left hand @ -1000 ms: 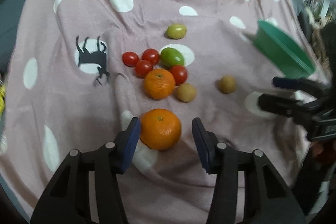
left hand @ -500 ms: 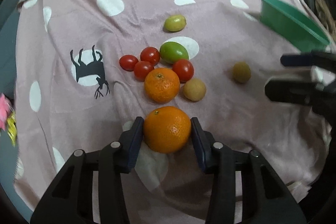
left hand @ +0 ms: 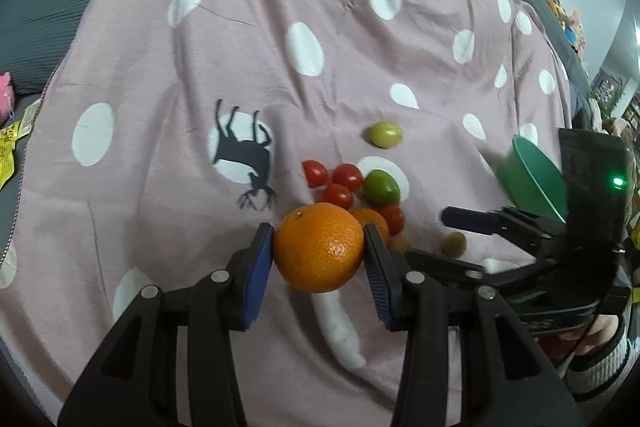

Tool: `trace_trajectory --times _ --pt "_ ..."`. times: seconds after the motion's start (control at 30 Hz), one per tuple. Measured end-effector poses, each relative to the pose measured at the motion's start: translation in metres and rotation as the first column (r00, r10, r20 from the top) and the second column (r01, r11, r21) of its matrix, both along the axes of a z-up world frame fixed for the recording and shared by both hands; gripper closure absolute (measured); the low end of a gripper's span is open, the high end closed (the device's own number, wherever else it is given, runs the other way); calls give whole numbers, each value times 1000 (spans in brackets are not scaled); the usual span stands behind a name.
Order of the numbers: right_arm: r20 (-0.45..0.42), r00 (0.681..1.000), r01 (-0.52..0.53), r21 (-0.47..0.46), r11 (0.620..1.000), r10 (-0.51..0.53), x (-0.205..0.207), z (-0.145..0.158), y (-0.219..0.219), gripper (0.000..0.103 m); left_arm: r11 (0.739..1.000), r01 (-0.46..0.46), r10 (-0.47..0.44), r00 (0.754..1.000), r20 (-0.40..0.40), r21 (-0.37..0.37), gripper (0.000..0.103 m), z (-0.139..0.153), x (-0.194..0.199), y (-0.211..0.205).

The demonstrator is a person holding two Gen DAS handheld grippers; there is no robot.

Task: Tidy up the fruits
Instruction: 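Grasp the large orange with the left tool while the right tool grasps the other orange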

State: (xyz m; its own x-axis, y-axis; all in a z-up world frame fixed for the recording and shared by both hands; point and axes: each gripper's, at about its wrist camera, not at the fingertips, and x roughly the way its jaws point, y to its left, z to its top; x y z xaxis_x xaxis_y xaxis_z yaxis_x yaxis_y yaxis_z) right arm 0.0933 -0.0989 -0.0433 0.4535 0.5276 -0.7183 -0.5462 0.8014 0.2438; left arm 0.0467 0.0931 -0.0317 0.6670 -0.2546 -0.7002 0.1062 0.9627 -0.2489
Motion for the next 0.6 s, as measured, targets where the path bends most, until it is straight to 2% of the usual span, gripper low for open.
trace_trajectory --times 0.2,0.37,0.5,0.6 --pt "-42 998 -45 -69 997 42 17 -15 31 27 1000 -17 17 1000 -9 -10 59 -6 2 10" --pt "4 999 -53 -151 987 55 20 -17 38 31 1000 -25 24 1000 -20 -17 59 -11 4 16" --pt "63 994 -65 -292 954 87 14 -25 51 32 999 -29 28 999 -23 -25 59 -12 3 19" --pt "102 990 -61 -339 939 101 8 -26 57 35 999 -36 35 999 -25 -30 59 -12 2 22"
